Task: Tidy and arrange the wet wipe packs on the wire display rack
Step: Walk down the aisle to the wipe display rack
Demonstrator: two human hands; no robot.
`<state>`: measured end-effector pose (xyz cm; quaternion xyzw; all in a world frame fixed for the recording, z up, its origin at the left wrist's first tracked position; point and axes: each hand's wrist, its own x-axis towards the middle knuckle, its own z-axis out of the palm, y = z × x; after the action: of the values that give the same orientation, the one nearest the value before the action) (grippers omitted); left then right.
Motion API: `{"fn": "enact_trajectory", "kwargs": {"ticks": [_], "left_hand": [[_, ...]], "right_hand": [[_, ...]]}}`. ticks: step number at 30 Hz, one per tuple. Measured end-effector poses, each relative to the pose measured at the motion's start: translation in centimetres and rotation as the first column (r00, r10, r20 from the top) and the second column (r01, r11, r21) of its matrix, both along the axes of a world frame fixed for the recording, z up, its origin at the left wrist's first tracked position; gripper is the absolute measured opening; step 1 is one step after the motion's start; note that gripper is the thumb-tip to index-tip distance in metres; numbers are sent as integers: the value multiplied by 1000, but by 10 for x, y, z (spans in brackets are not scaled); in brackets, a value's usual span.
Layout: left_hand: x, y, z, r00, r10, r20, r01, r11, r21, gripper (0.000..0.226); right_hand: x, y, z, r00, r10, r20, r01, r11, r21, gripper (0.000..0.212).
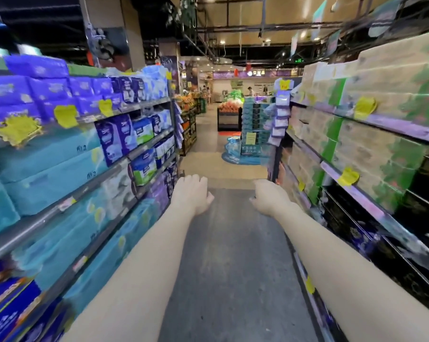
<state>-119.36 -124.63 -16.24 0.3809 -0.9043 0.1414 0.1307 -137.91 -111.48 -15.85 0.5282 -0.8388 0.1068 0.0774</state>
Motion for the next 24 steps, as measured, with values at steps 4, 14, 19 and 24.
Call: {"fn": "enact_trajectory", "kwargs": {"ticks": [4, 14, 19, 24], "left_hand": [[-58, -105, -4, 999, -13, -46, 15, 999, 48, 42], [-212, -328, 13, 996, -83, -26, 84, 993, 80, 41], [-317, -434, -3, 995, -95, 30, 94, 995, 37, 44], [-428, -538, 8, 992, -86, 92, 82, 996, 43, 44]], "right_hand": [[-52, -102, -1, 999, -35, 41, 35, 999, -2, 40], [-214, -321, 17, 987, -124, 101, 129, 991, -38, 48], [-315, -431, -9, 986, -139, 97, 143, 989, -35, 41], [-429, -547, -2, 985, -140, 104, 144, 989, -29, 36]]}}
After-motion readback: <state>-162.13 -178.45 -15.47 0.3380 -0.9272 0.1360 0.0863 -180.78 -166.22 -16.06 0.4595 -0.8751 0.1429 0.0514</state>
